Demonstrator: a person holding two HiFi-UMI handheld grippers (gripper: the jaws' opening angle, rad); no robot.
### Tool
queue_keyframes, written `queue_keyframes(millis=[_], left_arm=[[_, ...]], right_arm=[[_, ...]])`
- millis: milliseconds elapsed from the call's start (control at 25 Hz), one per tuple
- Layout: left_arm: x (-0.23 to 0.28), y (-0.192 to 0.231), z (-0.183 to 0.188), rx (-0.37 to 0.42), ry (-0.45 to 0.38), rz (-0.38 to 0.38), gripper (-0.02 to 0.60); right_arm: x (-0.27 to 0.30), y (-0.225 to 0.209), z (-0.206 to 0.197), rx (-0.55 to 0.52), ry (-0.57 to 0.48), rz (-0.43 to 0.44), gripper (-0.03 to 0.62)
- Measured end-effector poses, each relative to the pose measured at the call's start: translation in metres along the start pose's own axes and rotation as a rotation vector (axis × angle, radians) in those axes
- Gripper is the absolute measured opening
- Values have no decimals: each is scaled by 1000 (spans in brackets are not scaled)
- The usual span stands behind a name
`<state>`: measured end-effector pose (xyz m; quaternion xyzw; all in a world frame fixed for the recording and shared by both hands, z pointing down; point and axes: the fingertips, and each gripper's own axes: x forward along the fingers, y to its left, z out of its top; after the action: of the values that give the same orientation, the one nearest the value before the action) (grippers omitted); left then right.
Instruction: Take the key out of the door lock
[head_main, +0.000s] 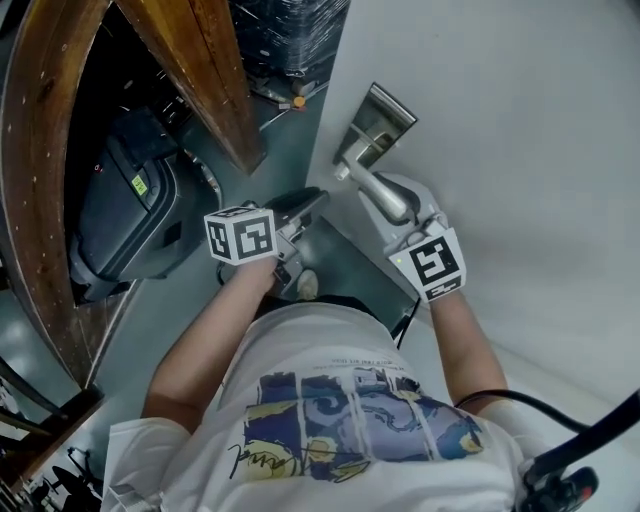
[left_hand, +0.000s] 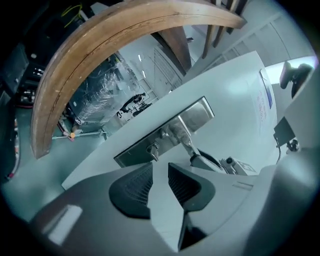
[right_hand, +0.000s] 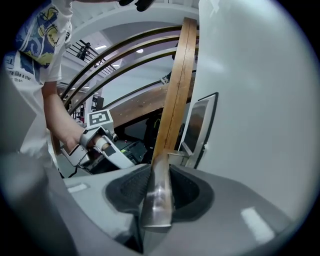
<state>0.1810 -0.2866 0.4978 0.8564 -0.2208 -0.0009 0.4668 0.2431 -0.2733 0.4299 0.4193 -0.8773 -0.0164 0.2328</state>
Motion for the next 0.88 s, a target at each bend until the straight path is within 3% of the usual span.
queue_keyframes(millis=[240, 640, 880], left_arm=[[24, 11, 6, -211, -68, -74, 131], [51, 12, 12, -389, -126, -160, 143], [59, 9, 14, -480, -146, -220, 40]], right_arm=[[1, 1, -1, -1, 10, 1, 117], [1, 2, -1, -1, 10, 17, 117], [0, 2, 1, 2, 13, 11, 117]])
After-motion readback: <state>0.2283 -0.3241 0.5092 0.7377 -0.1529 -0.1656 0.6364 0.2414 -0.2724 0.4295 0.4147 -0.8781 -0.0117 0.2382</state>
